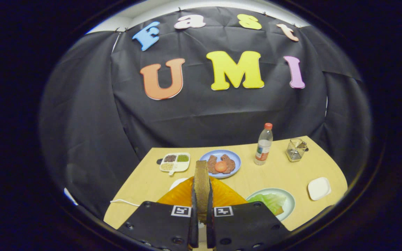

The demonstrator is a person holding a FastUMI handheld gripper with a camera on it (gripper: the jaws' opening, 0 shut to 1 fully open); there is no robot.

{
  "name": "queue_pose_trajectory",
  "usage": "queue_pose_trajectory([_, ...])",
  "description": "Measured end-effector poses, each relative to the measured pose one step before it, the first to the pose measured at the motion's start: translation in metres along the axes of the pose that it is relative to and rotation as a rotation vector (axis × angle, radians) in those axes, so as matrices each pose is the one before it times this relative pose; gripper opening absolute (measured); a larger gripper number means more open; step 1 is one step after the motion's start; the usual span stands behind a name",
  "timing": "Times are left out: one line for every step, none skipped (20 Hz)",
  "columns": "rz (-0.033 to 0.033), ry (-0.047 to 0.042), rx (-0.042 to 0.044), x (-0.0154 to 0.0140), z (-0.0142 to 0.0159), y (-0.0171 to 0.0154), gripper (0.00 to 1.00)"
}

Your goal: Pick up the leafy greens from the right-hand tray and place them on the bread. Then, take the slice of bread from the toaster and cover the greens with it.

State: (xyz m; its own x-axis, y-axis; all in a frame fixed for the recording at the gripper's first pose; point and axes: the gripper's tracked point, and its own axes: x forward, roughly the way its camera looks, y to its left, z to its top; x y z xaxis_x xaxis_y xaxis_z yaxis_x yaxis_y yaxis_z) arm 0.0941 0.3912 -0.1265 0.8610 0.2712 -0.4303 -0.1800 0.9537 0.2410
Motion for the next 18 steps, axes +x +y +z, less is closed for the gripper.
queue_pose_trajectory([-0.01199,-0.01007,0.01377,-0.00403,0.00748,-0.01393,0.09])
queue_pose_trajectory([-0.01527,-0.01403,0.00430,-0.00338,0.00529,-0.01495,0.09])
queue_pose_trajectory([-0.01672,-0.01090,-0.00344,-0.00088,0.00361,-0.01625,0.09])
queue_pose_trajectory([-0.01097,-0.00973,-0.00181,-0.00010,0.00016,-0.01442,0.09])
queue_pose_trajectory([-0.00829,-0.00121,0.00560,0.00147,-0.00383,-0.01359,0.09])
queue_pose_trajectory([-0.00213,0.00206,0.00780,0.00284,-0.00505,-0.01215,0.09])
queue_pose_trajectory([-0.00447,0.01257,0.00702,0.00382,-0.00948,-0.01315,0.09])
queue_pose_trajectory([-0.00686,0.01709,0.00913,0.00580,-0.00912,-0.01193,0.09])
queue_pose_trajectory([-0.00388,0.01942,0.00831,0.00712,-0.01084,-0.01114,0.09])
queue_pose_trajectory([0.00152,0.01969,0.00903,0.00742,-0.01030,-0.00744,0.09])
queue_pose_trajectory([0.00265,0.01594,0.00673,0.00792,-0.01134,-0.00610,0.09])
queue_pose_trajectory([0.00779,0.01910,0.00308,0.00751,-0.01103,-0.00377,0.09])
queue_pose_trajectory([0.00372,0.02010,0.00204,0.00794,-0.01230,-0.00333,0.09])
queue_pose_trajectory([0.00905,0.01338,0.00168,0.00813,-0.00946,-0.00157,0.09])
queue_pose_trajectory([0.01107,0.00805,0.00246,0.00661,-0.00853,0.00047,0.09])
queue_pose_trajectory([0.01127,0.01466,0.00359,0.00640,-0.00854,0.00018,0.09])
queue_pose_trajectory([0.00734,0.01253,0.00222,0.00416,-0.00818,-0.00060,0.09])
queue_pose_trajectory([0.00423,0.00635,-0.00160,0.00442,-0.00536,-0.00087,0.09])
